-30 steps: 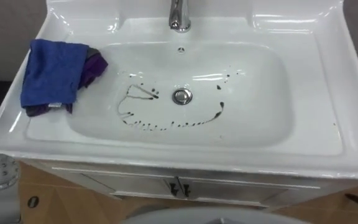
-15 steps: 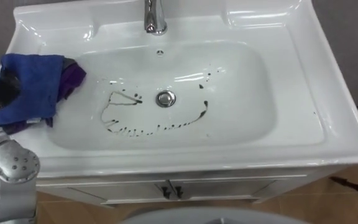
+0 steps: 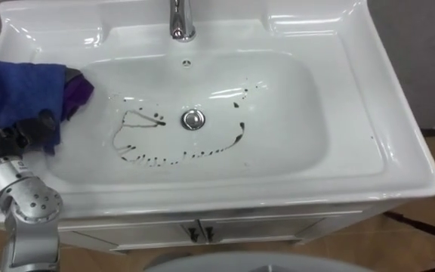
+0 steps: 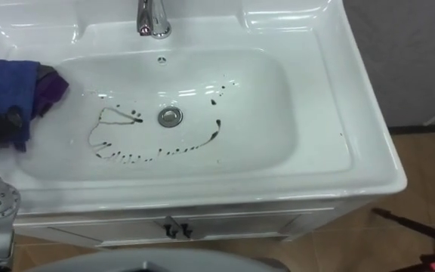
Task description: Wipe basin
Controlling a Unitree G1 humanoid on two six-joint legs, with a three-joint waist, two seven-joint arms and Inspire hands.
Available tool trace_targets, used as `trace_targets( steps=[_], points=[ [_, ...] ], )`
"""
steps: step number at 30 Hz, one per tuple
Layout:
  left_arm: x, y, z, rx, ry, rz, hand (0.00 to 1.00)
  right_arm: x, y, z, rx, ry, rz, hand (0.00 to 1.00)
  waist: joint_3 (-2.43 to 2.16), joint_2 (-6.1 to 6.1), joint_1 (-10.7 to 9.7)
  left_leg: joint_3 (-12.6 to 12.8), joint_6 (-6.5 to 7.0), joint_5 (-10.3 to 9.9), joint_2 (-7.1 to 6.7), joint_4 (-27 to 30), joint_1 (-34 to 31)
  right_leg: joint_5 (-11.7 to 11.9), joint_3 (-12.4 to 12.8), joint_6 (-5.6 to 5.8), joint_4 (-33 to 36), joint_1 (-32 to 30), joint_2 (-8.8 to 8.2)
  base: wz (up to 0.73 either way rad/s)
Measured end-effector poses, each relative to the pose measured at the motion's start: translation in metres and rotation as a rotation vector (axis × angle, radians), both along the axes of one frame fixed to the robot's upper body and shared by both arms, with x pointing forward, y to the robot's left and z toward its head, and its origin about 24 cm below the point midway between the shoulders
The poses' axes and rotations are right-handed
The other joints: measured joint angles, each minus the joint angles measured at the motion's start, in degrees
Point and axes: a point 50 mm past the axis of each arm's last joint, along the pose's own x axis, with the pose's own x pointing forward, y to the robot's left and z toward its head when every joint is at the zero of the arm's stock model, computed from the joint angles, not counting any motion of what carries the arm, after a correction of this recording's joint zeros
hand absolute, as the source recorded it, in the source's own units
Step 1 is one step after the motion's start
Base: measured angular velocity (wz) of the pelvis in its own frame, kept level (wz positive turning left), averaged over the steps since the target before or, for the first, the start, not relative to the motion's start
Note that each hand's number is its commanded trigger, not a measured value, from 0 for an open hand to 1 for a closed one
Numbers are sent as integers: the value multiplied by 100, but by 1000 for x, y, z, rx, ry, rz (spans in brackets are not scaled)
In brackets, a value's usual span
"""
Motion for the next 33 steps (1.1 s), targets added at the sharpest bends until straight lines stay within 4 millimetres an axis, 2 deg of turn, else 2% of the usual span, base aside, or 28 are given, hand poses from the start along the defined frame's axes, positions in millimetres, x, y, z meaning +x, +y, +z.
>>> trace_targets(
  steps=[13,30,33],
  points=[
    [-1,2,-5,-23,62,5,0,-1,4,-1,21,12,-49,0,-32,39,77,-80,1,0,5,23,-28,72,46,-4,-87,47,54,1],
    [-2,3,-9,-37,106,8,0,0,4,-1,24,7,-85,0,-28,30,80,-121,0,0,3,1,13,79,96,-12,-93,87,68,0],
    [-5,4,-16,-48,143,17,0,0,4,-1,22,5,-85,0,-34,24,80,-111,0,1,4,-5,31,79,132,-12,-96,99,73,0]
  ],
)
